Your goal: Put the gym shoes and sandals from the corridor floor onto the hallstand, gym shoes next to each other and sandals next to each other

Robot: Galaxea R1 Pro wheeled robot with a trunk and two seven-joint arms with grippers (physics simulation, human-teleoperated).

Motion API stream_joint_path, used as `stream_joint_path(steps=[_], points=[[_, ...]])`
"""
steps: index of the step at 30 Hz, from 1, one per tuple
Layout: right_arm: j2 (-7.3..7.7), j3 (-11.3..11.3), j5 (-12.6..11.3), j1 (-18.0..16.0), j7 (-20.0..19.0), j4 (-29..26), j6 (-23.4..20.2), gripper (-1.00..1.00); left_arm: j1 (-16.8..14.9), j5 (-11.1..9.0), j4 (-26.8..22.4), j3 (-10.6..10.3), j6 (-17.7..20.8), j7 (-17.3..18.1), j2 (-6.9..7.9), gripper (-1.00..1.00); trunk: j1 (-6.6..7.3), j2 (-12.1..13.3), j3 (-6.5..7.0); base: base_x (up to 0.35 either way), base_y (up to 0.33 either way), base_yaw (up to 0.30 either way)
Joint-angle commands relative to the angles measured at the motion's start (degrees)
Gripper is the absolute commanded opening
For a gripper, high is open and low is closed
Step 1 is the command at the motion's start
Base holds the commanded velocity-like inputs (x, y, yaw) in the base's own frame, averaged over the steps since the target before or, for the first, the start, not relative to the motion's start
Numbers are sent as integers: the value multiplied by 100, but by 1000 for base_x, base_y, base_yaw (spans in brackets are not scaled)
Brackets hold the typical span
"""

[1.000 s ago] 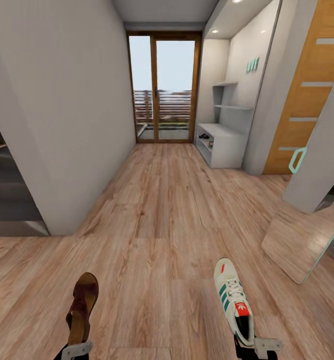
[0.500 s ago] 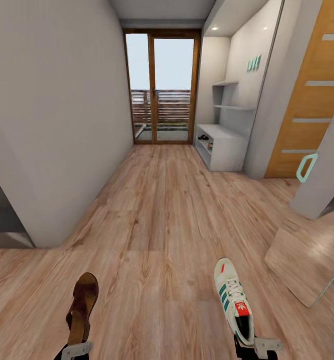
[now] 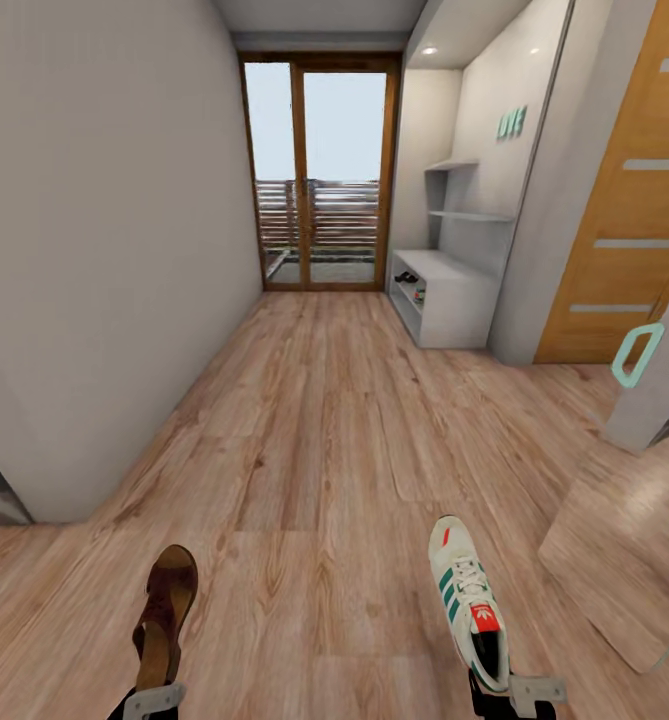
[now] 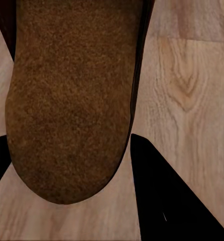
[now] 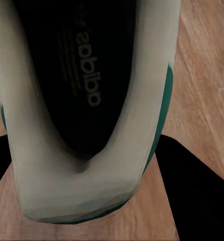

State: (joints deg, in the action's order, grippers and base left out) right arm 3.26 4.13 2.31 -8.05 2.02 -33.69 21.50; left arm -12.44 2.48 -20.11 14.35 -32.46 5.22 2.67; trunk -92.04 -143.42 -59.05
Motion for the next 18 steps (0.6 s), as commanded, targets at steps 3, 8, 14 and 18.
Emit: stream_joint_path(steps=[3,8,14,18], points=[[0,0,24,-3,26,3,17,-100,-4,47,-1,53,-15,49,-3,-100,-2,-2,-5,339,-118,0],[0,0,24,-3,26,7,19,-100,-4,46,5,51,-15,49,-10,-100,-2,-2,-5,338,-118,0],[0,0,24,-3,26,3,17,-100,-4,42,7,51,-15,49,-6,-100,-2,-2,-5,338,-118,0],[0,0,24,-3,26,3,13,-100,-4,42,4,53,-15,46,-4,-100,-2,-2,-5,338,-112,0]])
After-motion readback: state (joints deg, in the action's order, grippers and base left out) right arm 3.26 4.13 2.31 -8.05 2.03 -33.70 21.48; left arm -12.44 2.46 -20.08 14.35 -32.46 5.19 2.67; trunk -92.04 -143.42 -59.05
